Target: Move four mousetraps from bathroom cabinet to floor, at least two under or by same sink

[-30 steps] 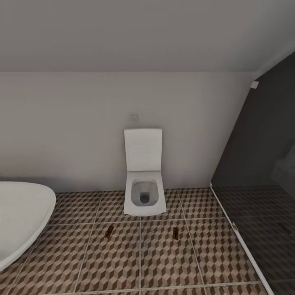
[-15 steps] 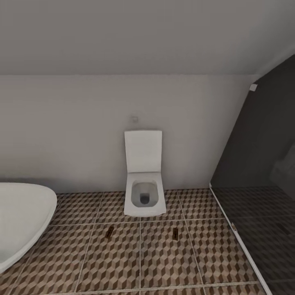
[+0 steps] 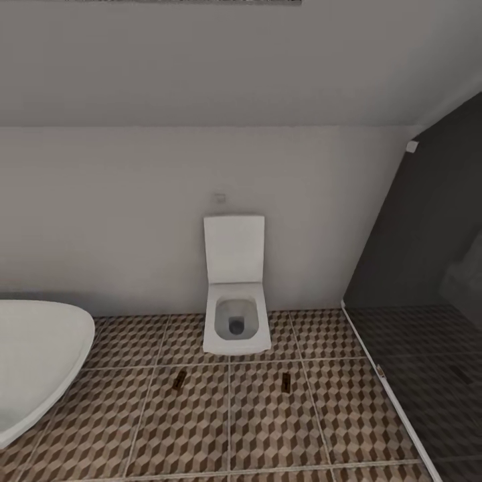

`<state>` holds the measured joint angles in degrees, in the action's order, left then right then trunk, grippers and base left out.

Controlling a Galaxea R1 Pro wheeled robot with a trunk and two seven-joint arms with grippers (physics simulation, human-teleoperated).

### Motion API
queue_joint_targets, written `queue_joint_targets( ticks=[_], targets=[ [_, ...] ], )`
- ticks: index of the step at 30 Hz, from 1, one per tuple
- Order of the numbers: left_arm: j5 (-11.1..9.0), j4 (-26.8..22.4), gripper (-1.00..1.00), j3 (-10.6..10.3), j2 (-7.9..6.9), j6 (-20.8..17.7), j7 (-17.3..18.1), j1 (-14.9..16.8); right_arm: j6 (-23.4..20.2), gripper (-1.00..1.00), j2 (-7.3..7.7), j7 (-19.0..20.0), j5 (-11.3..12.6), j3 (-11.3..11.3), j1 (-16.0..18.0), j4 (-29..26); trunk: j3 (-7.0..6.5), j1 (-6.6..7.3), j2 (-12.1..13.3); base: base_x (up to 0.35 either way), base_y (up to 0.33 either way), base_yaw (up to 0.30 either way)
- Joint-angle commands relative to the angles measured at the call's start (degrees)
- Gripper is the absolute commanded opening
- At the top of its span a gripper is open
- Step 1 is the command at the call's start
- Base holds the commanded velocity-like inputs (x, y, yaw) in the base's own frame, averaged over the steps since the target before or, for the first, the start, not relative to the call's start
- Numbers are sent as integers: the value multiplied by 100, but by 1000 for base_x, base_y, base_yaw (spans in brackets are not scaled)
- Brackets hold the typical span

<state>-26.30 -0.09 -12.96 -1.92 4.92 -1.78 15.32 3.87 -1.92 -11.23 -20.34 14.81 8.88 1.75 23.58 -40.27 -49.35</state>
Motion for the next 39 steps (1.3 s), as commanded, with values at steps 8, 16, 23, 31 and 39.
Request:
queue_joint_targets(
  ticks=[8, 16, 23, 31, 39],
  targets=[
    [-29, -3, 100, -53, 31, 16, -15, -135, 110, 100, -49, -29, -46, 49, -53, 18, -139, 176, 318, 0, 0, 0],
    [-26, -5, 100, -50, 95, 22, -15, -196, 187, 100, -65, -9, -34, 48, -66, 18, -282, 352, 639, 0, 0, 0],
    [-25, -1, 100, -49, 191, 39, -15, -248, 215, 100, -65, 87, -17, 54, -70, 18, -408, 505, 920, 0, 0, 0],
    [1, -7, 100, -49, 281, 98, -15, -377, 223, 100, -59, 157, -7, 58, -71, 18, -480, 593, 1080, 0, 0, 0],
    [8, -8, 100, -49, 301, 112, -15, -407, 220, 100, -46, 170, -5, 64, -71, 18, -480, 593, 1080, 0, 0, 0]
  ],
)
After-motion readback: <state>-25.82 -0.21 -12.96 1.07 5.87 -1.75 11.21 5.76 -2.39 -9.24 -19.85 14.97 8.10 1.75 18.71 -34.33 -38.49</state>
